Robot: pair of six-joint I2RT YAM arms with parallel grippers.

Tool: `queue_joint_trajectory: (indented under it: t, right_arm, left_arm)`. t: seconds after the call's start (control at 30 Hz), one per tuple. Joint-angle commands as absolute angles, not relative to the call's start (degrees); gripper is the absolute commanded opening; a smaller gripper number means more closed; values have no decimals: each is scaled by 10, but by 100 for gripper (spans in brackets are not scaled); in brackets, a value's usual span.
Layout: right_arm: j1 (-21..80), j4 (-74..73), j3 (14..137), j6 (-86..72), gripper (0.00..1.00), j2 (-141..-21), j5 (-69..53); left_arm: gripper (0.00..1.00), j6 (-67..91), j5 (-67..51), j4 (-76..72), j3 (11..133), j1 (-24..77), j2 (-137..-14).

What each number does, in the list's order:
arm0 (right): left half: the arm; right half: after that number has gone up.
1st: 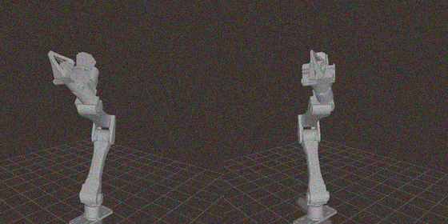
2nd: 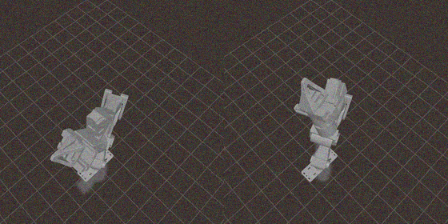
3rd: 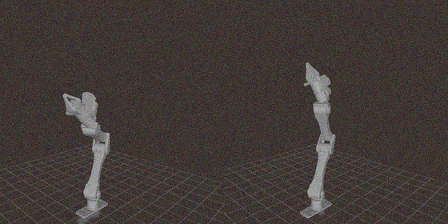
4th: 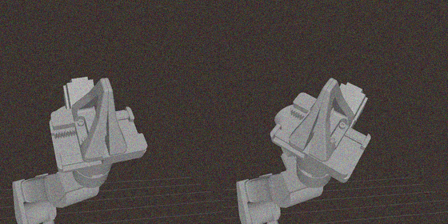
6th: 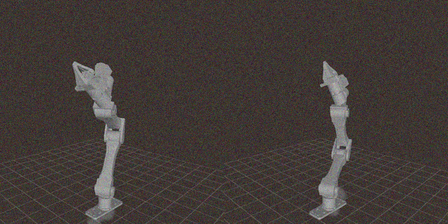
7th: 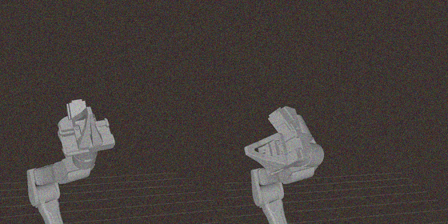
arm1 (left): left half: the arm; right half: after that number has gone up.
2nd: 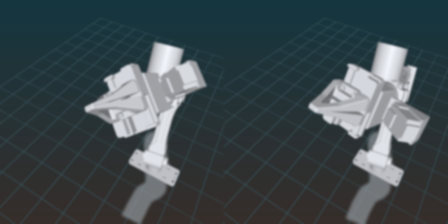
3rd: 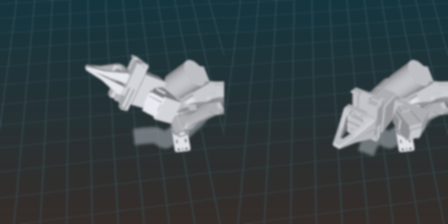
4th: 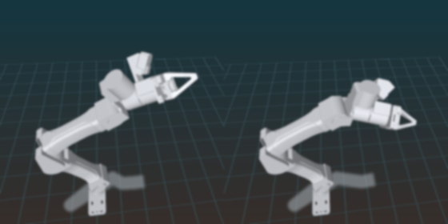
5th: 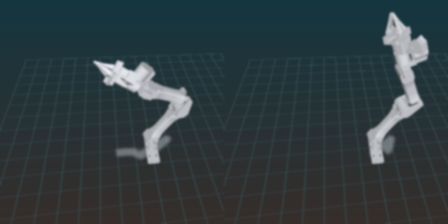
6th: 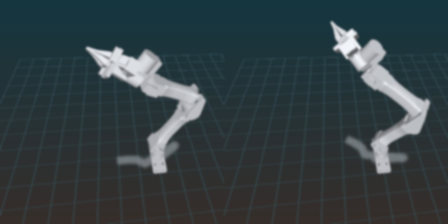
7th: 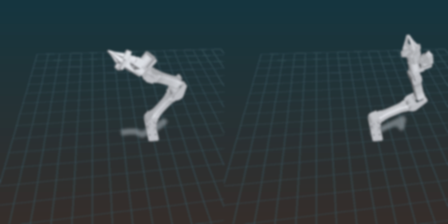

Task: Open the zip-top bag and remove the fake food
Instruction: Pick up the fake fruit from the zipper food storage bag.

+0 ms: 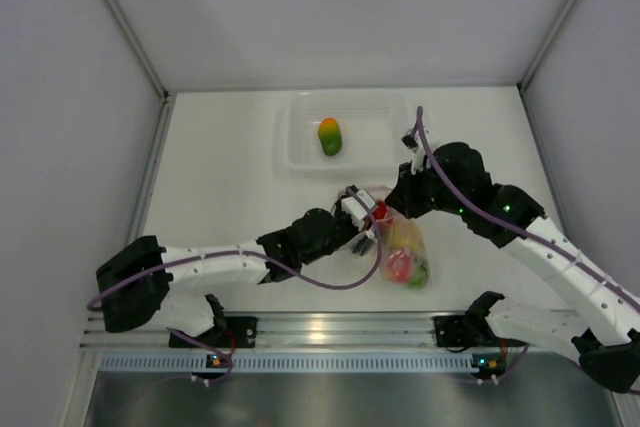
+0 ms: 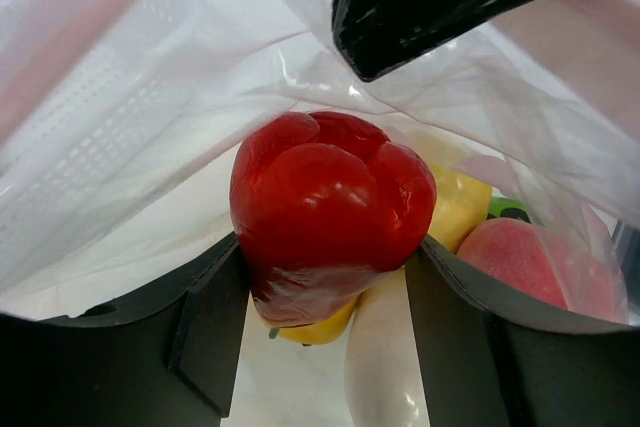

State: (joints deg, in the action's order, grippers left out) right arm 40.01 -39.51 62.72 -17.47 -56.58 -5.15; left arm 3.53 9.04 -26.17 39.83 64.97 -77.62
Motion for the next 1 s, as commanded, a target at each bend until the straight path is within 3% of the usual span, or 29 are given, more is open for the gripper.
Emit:
queue_joint_trajectory:
  t: [0.0,0.27,0.77,0.97]
  right_arm:
    - [392,-408,677,-156,0,-562,-115]
    - [393,-417,707,-170,0,-560,-192]
    - [393,-437,644,-154,0,-532,-6]
    - [393,-421,625,-154,0,-526,11]
  left_arm:
    - [0,56,112,-320,415,645,-798]
    - [0,35,146,-316,439,658,-840]
    - [0,98,173,-308,422,658,-759]
    - [0,145,169,-308,399,658,-721]
